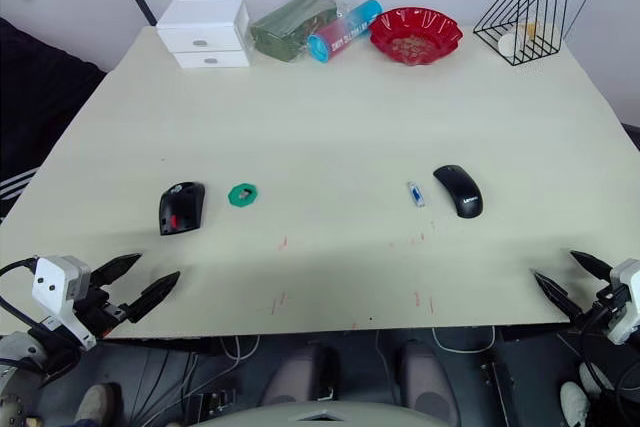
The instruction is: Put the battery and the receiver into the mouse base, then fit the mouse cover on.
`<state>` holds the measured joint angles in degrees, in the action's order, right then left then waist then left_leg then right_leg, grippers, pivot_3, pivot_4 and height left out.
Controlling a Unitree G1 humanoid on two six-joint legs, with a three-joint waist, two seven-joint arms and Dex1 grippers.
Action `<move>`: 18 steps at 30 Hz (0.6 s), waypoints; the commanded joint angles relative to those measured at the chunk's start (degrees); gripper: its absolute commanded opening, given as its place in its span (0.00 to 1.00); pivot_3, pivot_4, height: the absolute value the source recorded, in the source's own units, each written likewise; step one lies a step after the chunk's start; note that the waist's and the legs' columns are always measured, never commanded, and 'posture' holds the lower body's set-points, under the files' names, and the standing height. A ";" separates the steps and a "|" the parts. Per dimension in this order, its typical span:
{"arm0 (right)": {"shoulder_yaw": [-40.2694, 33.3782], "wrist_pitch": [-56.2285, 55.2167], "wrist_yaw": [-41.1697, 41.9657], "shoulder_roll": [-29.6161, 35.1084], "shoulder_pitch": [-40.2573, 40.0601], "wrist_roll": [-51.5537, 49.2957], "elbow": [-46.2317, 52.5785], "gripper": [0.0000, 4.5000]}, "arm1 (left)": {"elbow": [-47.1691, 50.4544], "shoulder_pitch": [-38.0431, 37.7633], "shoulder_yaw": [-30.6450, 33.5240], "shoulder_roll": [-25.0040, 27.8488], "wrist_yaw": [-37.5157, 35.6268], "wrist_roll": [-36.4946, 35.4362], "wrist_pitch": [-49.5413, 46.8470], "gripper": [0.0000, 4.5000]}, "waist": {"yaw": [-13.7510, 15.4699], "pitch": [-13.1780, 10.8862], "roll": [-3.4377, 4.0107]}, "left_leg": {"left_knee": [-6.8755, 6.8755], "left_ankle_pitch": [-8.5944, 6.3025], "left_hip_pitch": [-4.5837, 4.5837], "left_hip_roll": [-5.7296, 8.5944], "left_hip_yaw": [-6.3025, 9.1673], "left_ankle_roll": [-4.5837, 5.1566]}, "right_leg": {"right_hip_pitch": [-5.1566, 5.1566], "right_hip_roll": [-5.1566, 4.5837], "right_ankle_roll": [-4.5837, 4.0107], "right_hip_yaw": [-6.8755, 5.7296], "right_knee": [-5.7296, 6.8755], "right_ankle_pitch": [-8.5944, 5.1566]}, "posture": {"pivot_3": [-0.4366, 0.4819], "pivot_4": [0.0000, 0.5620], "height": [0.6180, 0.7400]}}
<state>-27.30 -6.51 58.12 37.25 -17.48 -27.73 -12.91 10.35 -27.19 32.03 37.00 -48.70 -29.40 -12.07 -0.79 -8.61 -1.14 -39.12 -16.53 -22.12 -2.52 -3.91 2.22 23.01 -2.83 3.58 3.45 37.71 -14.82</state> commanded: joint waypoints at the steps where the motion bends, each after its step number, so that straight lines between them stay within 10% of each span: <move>1: -2.00 -1.40 0.81 0.96 -0.02 -0.52 -0.13 0.99 | 0.22 0.58 1.93 0.68 0.07 0.14 1.11 1.00 | 0.00 0.00 0.00 | 0.00 0.00 0.00 0.00 0.00 0.00 | 0.00 0.00 0.00 0.00 0.00 0.00 | 0.48 0.27 1.00; 18: -0.57 -0.24 -1.41 0.41 0.30 0.44 5.31 0.99 | 1.37 0.09 2.75 -0.64 -0.07 -0.83 0.91 1.00 | -0.01 0.00 -0.01 | 0.02 -0.01 0.04 -0.05 -0.08 0.00 | 0.00 0.00 0.00 0.08 0.00 0.00 | 0.48 0.27 1.00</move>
<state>-27.36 -6.55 57.18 37.24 -17.38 -27.35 -9.73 10.16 -26.98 32.94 36.48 -48.73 -29.45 -11.99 -0.80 -8.62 -1.14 -39.10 -16.53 -22.08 -2.56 -3.99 2.22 23.01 -2.83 3.58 3.53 37.71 -14.82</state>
